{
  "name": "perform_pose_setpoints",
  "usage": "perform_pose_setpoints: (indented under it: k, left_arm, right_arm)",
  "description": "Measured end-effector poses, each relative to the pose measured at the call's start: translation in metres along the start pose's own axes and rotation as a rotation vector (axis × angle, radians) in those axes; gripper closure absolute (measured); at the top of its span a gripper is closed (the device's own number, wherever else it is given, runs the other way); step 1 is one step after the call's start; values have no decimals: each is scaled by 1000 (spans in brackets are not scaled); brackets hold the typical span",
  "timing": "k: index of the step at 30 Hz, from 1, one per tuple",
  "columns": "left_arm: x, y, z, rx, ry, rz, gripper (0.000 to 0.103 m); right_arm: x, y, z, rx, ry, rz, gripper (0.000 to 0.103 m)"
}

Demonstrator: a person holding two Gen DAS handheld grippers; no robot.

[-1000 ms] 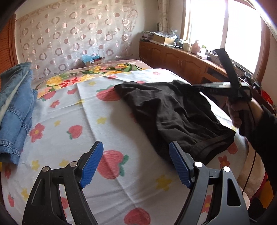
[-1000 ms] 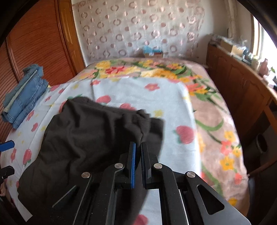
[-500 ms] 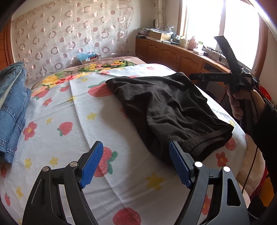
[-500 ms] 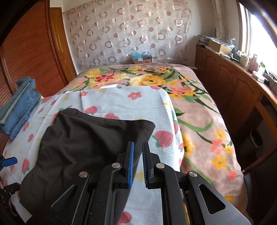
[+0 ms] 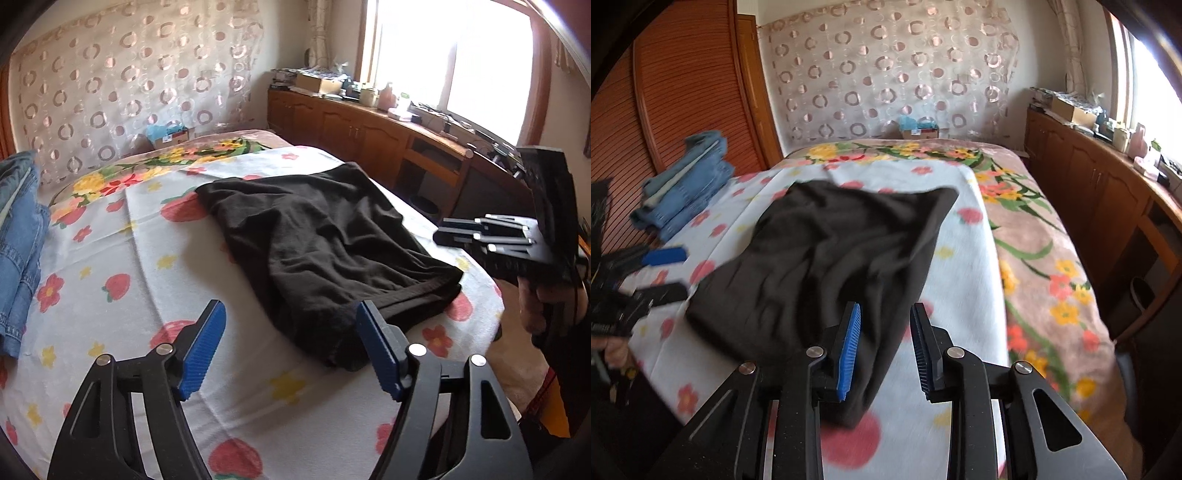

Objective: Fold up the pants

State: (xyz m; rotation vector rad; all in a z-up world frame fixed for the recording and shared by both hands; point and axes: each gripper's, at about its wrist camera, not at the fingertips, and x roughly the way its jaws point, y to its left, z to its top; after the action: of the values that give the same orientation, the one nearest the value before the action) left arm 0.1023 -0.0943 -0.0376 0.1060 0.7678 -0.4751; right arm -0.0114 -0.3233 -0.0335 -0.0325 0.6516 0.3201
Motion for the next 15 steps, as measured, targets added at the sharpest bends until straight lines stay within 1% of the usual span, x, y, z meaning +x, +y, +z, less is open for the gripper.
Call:
perform_pose_setpoints:
  k: [2, 6, 7, 9, 10, 12, 13, 15]
  left_arm:
    - [2, -5, -1, 12, 9, -7, 34]
    - [10, -7, -1, 8, 28, -25, 44]
    - [11, -8, -1, 7, 34, -31, 45]
    - [16, -10, -3, 11, 52, -43, 48]
    - [18, -11, -4, 12, 58, -46, 50]
    - [21, -13, -7, 17, 70, -58, 59]
    - [22, -13, -8, 18, 75, -63, 61]
    - [22, -15, -9, 16, 81, -74, 69]
  right_arm:
    - [-6, 2, -10, 3, 5, 19, 74]
    - [-9, 3, -20, 7, 18, 35, 74]
    - [-8, 3, -20, 7, 22, 36, 75]
    - [-6, 6, -19, 9, 30, 40, 88]
    - [-7, 6, -19, 7, 31, 48, 93]
    - [-9, 10, -17, -8, 21, 47, 97]
    - [-12, 10, -17, -10, 12, 49, 97]
    - [-17, 10, -16, -5, 2, 59, 97]
